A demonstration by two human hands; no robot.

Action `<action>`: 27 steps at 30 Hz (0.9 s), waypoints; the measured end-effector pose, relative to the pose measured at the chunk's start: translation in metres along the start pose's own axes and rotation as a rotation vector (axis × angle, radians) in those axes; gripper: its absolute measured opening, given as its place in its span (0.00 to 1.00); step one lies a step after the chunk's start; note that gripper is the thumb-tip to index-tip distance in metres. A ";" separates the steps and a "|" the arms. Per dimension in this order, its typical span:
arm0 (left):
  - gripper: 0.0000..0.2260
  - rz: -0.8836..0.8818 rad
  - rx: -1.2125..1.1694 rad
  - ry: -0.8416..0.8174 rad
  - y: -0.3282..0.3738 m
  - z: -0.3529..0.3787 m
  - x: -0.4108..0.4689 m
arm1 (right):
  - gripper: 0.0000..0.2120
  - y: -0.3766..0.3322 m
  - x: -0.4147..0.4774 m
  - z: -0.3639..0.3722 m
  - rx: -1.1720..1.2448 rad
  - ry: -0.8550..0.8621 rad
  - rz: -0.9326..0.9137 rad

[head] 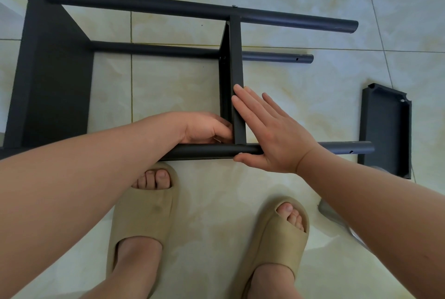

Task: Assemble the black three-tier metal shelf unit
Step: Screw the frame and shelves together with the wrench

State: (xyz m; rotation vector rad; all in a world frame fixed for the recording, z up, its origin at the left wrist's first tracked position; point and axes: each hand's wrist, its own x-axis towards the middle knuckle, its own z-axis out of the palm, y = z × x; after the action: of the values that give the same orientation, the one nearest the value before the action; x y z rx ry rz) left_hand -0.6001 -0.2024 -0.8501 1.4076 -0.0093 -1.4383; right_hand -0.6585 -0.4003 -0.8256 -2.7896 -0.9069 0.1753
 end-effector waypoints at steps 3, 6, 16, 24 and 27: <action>0.16 0.002 -0.029 -0.001 -0.002 -0.003 0.003 | 0.47 0.000 0.000 0.000 0.004 -0.002 0.001; 0.06 0.022 -0.071 -0.026 -0.004 -0.004 0.004 | 0.47 0.000 0.000 0.000 0.008 -0.005 0.002; 0.10 0.051 -0.139 -0.067 0.000 -0.003 0.000 | 0.47 0.000 0.000 0.000 0.010 -0.004 0.001; 0.07 0.007 0.040 0.011 -0.001 -0.002 0.001 | 0.46 0.001 0.000 0.001 0.012 0.006 -0.004; 0.13 0.009 0.013 0.021 -0.005 -0.005 0.004 | 0.46 0.001 0.000 0.001 0.015 0.004 -0.004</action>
State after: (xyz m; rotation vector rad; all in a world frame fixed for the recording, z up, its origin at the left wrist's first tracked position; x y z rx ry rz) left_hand -0.5986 -0.2003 -0.8578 1.4316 -0.0117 -1.4181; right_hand -0.6584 -0.4008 -0.8265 -2.7730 -0.9059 0.1758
